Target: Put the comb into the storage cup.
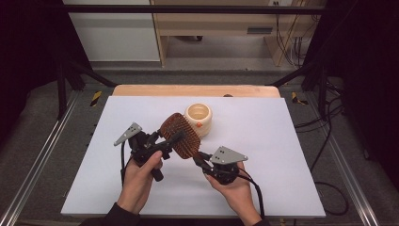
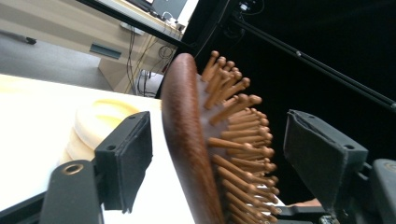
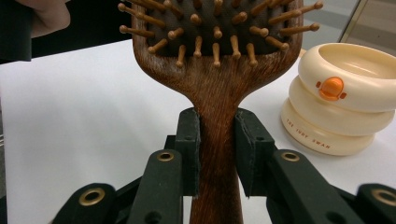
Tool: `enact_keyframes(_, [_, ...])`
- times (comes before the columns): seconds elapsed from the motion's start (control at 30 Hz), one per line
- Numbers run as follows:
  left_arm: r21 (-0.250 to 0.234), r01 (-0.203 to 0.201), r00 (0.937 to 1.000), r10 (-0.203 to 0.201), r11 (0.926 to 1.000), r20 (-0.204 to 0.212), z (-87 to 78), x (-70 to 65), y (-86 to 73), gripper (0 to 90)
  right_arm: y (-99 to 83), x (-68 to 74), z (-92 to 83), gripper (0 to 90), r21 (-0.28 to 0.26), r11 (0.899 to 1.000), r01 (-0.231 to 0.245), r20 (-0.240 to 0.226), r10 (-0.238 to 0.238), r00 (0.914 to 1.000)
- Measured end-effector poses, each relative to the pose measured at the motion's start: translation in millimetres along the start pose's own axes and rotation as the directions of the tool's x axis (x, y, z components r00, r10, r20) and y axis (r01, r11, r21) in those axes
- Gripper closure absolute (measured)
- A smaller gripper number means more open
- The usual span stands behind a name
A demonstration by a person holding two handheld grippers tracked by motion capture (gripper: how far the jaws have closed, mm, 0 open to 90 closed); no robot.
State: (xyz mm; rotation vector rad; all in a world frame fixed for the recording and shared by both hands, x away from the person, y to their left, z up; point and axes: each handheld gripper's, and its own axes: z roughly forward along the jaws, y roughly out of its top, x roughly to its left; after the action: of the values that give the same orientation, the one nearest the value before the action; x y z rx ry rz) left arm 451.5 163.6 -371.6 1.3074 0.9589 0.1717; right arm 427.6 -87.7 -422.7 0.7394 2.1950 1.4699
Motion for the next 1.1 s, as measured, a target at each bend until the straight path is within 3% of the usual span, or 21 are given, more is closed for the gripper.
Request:
enact_keyframes(0.63, [-0.005, 0.033, 0.9995, -0.033, 0.9994, 0.000, 0.9, 1.9, 2.8, 36.3, -0.5, 2.8, 1.8, 72.8, 0.005, 1.000, 0.014, 0.001, -0.014, 0.9999])
enact_keyframes(0.87, [-0.004, 0.021, 0.9998, -0.021, 0.9998, -0.003, 0.1, 1.1, 2.9, 41.5, -0.6, 2.9, 2.1, 72.8, 0.002, 1.000, 0.015, 0.001, -0.015, 0.9999])
enact_keyframes(1.1, [0.001, 0.043, 0.9990, -0.043, 0.9991, 0.010, -1.0, 1.6, 4.5, 46.9, -1.1, 3.3, 2.5, 72.8, 0.001, 1.000, 0.012, -0.001, -0.012, 0.9999])
